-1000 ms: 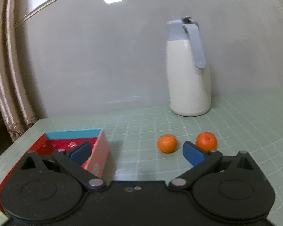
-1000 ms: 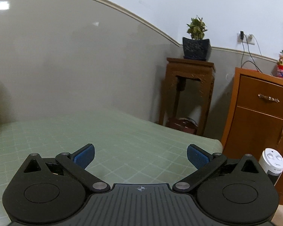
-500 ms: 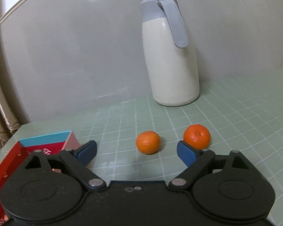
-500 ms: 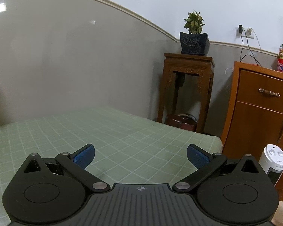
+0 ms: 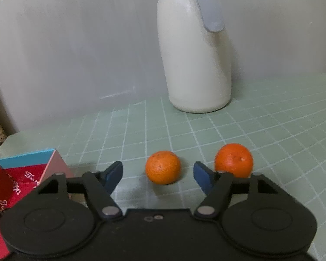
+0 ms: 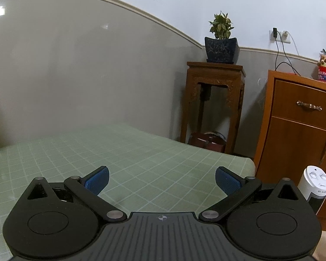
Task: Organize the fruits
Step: 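Reach the left gripper to a mandarin orange and close on it, then carry the orange with the left gripper into the box and release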
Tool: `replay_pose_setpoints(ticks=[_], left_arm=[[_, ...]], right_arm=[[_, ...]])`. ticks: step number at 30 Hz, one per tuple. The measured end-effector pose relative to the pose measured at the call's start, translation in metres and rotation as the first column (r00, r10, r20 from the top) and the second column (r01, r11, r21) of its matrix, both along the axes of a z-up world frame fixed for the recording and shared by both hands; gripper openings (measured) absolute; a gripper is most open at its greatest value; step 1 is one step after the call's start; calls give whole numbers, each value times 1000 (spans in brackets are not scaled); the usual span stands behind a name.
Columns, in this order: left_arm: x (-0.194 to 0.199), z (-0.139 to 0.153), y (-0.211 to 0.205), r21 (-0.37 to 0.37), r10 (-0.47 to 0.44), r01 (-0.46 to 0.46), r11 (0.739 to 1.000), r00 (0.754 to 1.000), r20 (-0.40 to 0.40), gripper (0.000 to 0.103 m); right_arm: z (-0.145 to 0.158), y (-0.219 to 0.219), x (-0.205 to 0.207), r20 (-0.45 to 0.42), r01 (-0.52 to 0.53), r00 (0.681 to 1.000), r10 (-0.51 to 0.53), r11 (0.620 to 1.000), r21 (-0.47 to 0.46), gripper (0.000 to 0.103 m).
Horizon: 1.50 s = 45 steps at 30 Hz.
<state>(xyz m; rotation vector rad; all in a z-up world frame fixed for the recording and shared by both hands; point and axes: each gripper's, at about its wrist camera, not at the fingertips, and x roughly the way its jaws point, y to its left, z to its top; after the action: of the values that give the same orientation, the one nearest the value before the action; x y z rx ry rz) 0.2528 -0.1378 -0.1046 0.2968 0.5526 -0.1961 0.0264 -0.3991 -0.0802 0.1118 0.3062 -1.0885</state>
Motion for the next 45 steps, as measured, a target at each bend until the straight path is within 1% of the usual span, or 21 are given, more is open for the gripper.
replay_pose_setpoints(ticks=[2,6,8,15,18,21,24,27,30,33,36,38,42,45], left_arm=[[4,-2,1,-11,0,0,1000,1000,-18,55],[10,-6,4,-18,-4,3,1000,999,-50,37],[9,-6,4,-23,-13,12,1000,999,-48,29],[6,-5,5,-33,-1,-1,999,999,-46,29],[4,-3,9,-39,6,-7,999,999,-32,29],[-6,5,14,-47,23,-23,999,1000,-1,29],[-20,17,23,-49,46,-43,998,998,53,29],[-34,30,38,-56,90,-85,995,991,99,29],[-47,41,59,-67,154,-146,987,978,140,29],[-57,51,83,-66,222,-213,975,958,180,29],[-60,55,109,-60,296,-290,955,937,183,29],[-59,54,127,-60,347,-342,938,923,167,29],[-54,47,160,-74,445,-439,895,891,92,29],[-53,41,178,-74,501,-497,865,863,62,30]], right_arm=[[1,1,1,0,-6,1000,6,1000,2,103],[1,7,4,1,-30,1000,30,1000,2,103],[2,8,5,2,-41,999,41,999,0,103],[1,12,8,-1,-60,998,60,998,5,103],[2,13,9,0,-72,997,72,997,4,103],[3,16,10,4,-92,996,92,996,4,103],[3,22,13,2,-114,993,114,993,-1,103],[4,26,14,5,-151,988,151,988,-9,103],[5,33,17,16,-199,980,199,980,-7,103],[6,41,20,26,-251,968,251,968,3,103],[7,52,25,36,-306,952,305,952,4,103],[7,60,28,39,-345,938,344,939,7,103],[6,82,36,36,-423,906,423,906,0,103],[5,96,43,39,-485,874,485,875,3,103]])
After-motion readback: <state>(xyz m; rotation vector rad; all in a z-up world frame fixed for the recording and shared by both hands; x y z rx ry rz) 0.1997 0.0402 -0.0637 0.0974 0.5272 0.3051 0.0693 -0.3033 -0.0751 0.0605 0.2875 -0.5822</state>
